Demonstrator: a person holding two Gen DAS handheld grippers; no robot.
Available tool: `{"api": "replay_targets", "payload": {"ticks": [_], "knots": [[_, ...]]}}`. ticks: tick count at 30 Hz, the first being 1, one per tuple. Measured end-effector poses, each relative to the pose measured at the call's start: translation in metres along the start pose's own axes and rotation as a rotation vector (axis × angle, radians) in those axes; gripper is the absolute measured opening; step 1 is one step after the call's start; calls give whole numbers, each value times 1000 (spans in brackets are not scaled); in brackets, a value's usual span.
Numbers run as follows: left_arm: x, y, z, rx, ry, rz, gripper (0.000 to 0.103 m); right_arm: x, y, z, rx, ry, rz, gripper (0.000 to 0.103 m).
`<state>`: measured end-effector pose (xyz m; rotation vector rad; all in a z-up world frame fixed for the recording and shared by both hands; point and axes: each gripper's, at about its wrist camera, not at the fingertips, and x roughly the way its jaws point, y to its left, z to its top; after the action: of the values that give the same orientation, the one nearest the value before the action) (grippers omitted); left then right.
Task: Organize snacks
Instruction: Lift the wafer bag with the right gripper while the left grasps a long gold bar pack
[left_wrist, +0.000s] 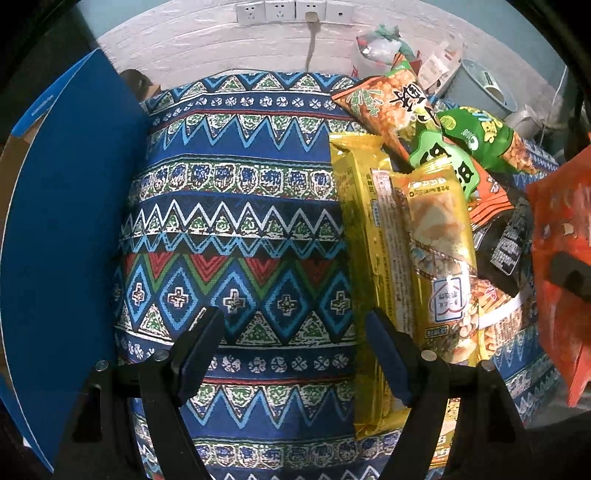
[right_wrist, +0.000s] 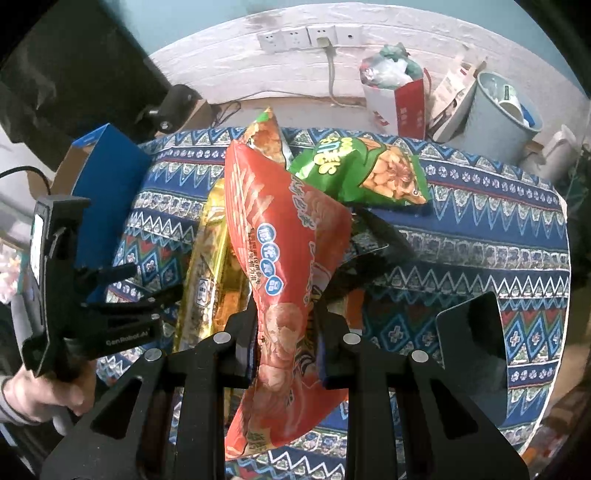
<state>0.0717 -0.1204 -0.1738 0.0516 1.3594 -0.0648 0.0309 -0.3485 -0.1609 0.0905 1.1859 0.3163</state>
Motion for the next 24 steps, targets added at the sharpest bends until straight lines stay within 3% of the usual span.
{"api": "replay_targets", "payload": {"ticks": [7,16,21,24], "knots": [[-13,-4,-5,-34,3,-64,81,1,1,0,-1,1,3,23],[3,-28,4,-20,2,-63,87,1,0,-1,6,-1,11,23],[27,-35,17,-14,58,-52,87,2,-1,0,10,1,9,23],[27,-37,19,-13,27,-56,87,3,-1,0,7,1,9,23]]}}
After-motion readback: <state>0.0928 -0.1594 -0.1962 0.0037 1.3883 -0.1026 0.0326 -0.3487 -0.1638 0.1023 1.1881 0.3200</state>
